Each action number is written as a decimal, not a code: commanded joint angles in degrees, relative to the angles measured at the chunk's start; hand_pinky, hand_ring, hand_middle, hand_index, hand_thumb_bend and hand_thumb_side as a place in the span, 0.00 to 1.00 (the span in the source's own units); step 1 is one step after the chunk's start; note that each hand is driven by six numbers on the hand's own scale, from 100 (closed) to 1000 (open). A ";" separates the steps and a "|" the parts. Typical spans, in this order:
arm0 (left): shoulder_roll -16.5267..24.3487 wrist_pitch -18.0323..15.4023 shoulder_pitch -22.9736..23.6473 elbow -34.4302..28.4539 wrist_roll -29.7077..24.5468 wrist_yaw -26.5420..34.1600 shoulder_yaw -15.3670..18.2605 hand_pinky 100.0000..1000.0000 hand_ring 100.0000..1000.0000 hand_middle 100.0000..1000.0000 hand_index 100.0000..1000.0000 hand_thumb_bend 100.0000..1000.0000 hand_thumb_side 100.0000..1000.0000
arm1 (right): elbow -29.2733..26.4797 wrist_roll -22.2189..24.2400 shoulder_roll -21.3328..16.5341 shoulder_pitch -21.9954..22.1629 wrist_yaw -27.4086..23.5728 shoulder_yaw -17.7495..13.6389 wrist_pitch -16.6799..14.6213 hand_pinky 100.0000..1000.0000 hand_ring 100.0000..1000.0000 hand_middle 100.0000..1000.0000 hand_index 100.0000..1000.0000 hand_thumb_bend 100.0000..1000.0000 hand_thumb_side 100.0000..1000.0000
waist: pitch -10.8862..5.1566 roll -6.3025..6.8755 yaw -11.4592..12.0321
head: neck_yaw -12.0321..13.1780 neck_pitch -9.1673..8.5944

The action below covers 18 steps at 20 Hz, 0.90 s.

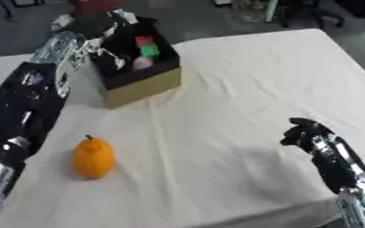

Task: Pick up objects on the table and place them in the box.

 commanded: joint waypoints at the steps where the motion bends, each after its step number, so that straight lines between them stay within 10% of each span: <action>1: 2.65 1.20 -0.47 -1.95 2.57 -0.64 2.40 0.80 0.72 0.80 0.91 0.43 0.57 | -0.61 0.10 -0.53 -0.56 -0.11 -0.07 -0.04 0.66 0.56 0.54 0.78 0.00 0.69 | -1.32 -0.26 0.23 | -0.42 -0.45; 18: 26.25 -10.01 19.90 -25.82 -2.11 14.70 1.10 0.75 0.63 0.68 0.80 0.34 0.43 | -0.58 -1.49 -1.82 -0.58 0.74 -1.85 -0.17 0.66 0.56 0.54 0.78 0.00 0.69 | -0.72 0.95 4.19 | -3.17 -0.92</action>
